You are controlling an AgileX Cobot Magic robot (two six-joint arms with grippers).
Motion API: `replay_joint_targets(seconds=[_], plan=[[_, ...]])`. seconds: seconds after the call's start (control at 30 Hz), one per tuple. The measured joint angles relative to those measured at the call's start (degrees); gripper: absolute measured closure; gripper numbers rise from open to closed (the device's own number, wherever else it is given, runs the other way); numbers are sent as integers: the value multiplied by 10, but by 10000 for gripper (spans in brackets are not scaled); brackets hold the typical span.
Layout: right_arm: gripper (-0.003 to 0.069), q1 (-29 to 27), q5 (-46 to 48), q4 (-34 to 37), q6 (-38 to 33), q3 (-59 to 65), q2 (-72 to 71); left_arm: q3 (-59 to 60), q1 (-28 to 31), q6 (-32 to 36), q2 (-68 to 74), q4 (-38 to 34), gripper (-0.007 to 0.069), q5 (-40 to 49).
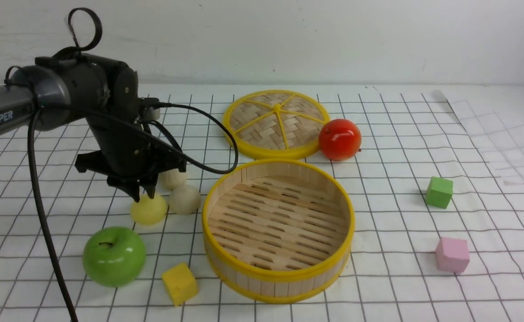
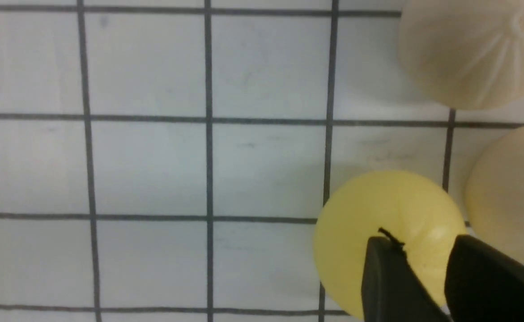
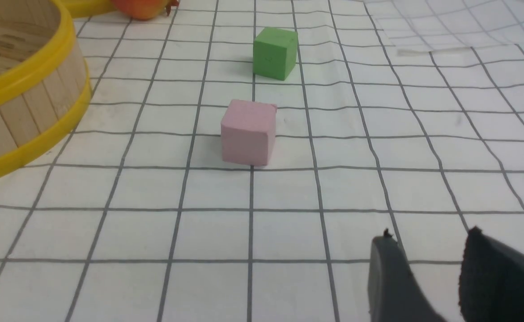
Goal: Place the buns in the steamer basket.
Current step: Use the left arm to grab a steamed stuffed bun, then use the left arm to put the steamed stuffed bun into the steamer
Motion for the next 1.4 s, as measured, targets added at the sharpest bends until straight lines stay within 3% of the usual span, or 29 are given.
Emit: replay_joint_targets(seconds=[0.57,0.63,0.8,1.13,1.3,1.4], plan=[[419,0,0,0,0,0,0,-1,0,-9,23,2,413,-2],[419,0,0,0,0,0,0,-2,0,-9,24,2,446,0],[419,0,0,0,0,0,0,-4,0,3,34,-5,633,9],[419,0,0,0,0,0,0,-72,0,18,30,-26,638,83],[419,0,0,0,0,0,0,-88,-4,24,-12,-63,638,95],[419,0,0,0,0,0,0,-90,-36,54,-36,-108,638,98]])
